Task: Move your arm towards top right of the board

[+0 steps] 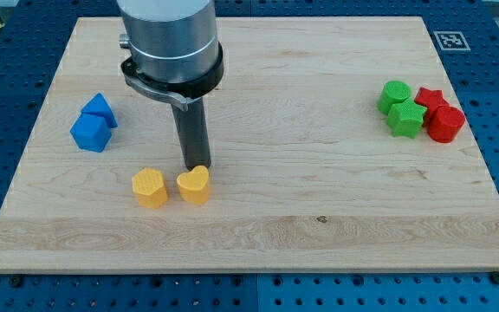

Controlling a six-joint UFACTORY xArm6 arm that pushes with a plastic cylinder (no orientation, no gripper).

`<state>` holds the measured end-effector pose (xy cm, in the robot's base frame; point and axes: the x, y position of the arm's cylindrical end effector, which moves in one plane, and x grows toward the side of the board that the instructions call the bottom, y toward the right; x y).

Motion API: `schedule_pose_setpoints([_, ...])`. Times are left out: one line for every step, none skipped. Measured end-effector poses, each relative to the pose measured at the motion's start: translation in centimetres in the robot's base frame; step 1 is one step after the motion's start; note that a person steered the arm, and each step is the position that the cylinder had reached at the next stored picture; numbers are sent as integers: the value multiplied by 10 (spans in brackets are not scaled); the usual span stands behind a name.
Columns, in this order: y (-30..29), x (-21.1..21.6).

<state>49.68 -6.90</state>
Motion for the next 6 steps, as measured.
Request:
schedule_pose_setpoints([5, -1])
schedule_pose_setpoints([45, -20])
schedule_pose_setpoints([108, -50])
schedule_pose_setpoints([154, -97])
schedule_pose_setpoints([193, -159])
schedule_pose_setpoints([260, -201])
